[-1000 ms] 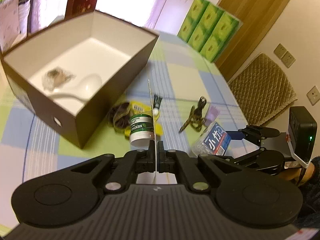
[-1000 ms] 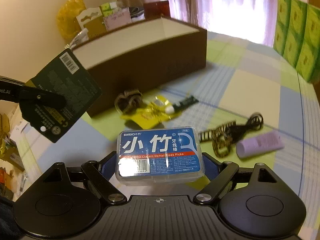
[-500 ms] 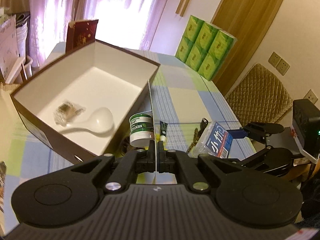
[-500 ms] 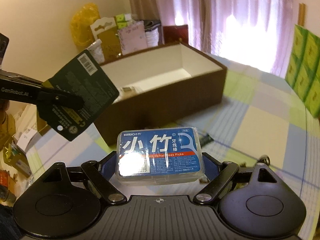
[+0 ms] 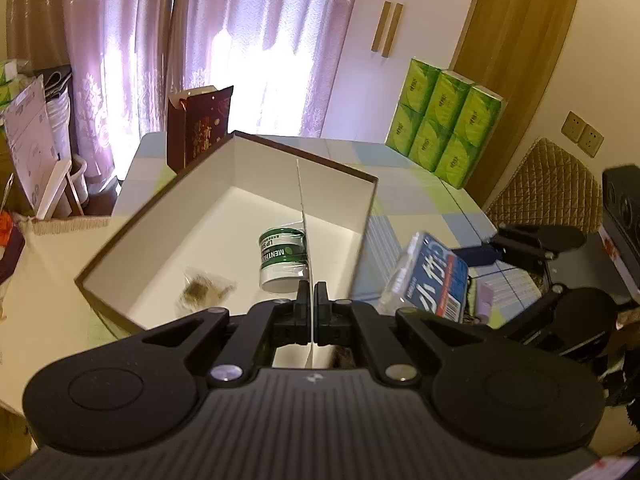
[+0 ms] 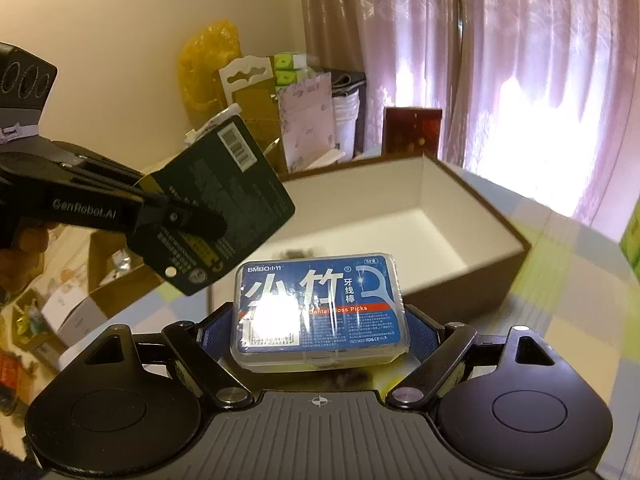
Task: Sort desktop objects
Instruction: 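Carry the floss box and green card into the brown box while both tools release them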
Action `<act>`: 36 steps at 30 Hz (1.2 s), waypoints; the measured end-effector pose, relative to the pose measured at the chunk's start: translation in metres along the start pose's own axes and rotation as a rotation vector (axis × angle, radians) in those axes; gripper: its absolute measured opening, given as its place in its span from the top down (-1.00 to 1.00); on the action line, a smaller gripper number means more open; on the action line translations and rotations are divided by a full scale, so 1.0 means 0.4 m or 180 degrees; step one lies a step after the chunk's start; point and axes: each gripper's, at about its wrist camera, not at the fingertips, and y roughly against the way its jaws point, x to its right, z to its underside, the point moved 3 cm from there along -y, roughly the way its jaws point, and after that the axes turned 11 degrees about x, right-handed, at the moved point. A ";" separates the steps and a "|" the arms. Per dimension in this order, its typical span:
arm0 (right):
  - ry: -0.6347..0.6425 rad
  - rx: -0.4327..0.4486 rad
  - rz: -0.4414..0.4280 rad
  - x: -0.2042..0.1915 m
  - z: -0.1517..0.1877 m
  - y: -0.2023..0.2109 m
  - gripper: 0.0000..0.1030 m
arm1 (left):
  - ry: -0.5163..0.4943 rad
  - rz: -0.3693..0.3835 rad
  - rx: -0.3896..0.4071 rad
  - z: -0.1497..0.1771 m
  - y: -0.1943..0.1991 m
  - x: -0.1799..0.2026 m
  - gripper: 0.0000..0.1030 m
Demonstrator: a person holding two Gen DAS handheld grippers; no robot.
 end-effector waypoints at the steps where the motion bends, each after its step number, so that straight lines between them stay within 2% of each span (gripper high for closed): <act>1: 0.0005 0.0006 0.0007 0.004 -0.012 -0.019 -0.62 | -0.0020 0.0012 -0.0008 -0.007 -0.012 -0.010 1.00; 7: 0.0015 0.0005 0.0030 0.051 -0.063 -0.127 -0.62 | -0.0098 0.0130 -0.0125 -0.040 -0.110 -0.058 1.00; 13: 0.0052 -0.0124 0.0157 0.118 -0.080 -0.235 -0.62 | -0.0202 0.0224 -0.0257 -0.064 -0.225 -0.095 1.00; 23: 0.0145 -0.0622 0.0313 0.218 -0.023 -0.389 -0.62 | -0.0307 0.0248 -0.0544 -0.054 -0.393 -0.163 1.00; 29: 0.0257 -0.0919 0.0316 0.244 0.007 -0.467 -0.62 | -0.0459 0.0336 -0.0701 -0.031 -0.475 -0.161 1.00; 36: 0.0337 -0.1105 0.0316 0.274 0.021 -0.522 -0.62 | -0.0586 0.0416 -0.0856 -0.007 -0.552 -0.149 1.00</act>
